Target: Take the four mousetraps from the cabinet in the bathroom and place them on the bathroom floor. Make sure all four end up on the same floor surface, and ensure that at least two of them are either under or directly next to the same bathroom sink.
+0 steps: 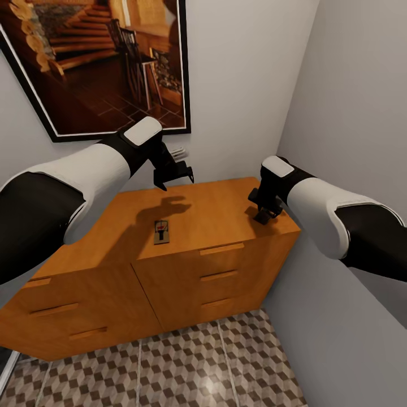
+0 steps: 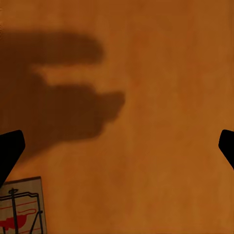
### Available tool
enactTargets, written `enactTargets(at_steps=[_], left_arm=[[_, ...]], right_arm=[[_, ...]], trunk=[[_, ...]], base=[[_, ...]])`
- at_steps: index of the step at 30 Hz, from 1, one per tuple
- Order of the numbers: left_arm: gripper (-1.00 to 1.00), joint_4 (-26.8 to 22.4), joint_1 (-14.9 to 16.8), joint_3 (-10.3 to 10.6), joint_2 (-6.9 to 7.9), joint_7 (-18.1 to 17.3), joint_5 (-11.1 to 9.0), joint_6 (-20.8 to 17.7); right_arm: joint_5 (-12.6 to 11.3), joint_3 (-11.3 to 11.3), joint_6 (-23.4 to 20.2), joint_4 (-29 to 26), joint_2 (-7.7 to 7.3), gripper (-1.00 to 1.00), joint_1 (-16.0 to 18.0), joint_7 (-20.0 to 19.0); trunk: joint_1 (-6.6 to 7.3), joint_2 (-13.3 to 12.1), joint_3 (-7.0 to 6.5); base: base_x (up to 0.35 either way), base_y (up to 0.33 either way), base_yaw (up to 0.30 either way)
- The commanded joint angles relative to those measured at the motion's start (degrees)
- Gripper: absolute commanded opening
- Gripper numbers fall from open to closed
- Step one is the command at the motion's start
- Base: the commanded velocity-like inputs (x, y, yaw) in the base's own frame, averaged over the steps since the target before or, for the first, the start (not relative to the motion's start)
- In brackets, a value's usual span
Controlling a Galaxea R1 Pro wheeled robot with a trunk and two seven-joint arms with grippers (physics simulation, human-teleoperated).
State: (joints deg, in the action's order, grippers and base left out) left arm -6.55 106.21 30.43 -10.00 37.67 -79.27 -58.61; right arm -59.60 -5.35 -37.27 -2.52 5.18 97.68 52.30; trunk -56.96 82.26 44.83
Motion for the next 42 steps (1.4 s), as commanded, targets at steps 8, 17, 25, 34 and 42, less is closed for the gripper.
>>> enactTargets(at_steps=[8, 17, 25, 34, 42], left_arm=[[1.0, 0.0, 0.0, 0.2, 0.0, 0.6, -0.5, 0.0], [1.0, 0.1, 0.0, 0.2, 0.0, 0.8, -0.5, 0.0], [1.0, 0.2, 0.0, 0.2, 0.0, 0.9, -0.5, 0.0], [1.0, 1.0, 0.0, 0.2, 0.0, 1.4, -0.5, 0.0], [1.0, 1.3, 0.0, 0.2, 0.0, 7.9, -0.4, 0.0]], right_arm=[[-1.0, 0.3, -0.2, 4.6, 0.23, -1.0, 0.0, 0.3], [-1.0, 0.3, -0.2, 4.6, 0.27, -1.0, 0.0, 0.3], [-1.0, 0.3, -1.8, 4.5, 0.51, -1.0, 0.0, 0.3], [-1.0, 0.2, -10.3, -1.8, 0.78, -1.0, 0.0, 0.7], [-1.2, 0.2, -18.8, -15.8, 1.02, -1.0, 0.0, 3.2]], trunk=[[-1.33, 0.0, 0.06], [-1.33, 0.0, 0.06], [-1.33, 0.0, 0.06], [-1.33, 0.0, 0.06], [-1.33, 0.0, 0.06]], base=[[0.0, 0.0, 0.0], [-0.001, 0.0, 0.0], [-0.182, 0.0, 0.0], [-0.291, 0.0, 0.0], [-0.044, 0.0, 0.0]])
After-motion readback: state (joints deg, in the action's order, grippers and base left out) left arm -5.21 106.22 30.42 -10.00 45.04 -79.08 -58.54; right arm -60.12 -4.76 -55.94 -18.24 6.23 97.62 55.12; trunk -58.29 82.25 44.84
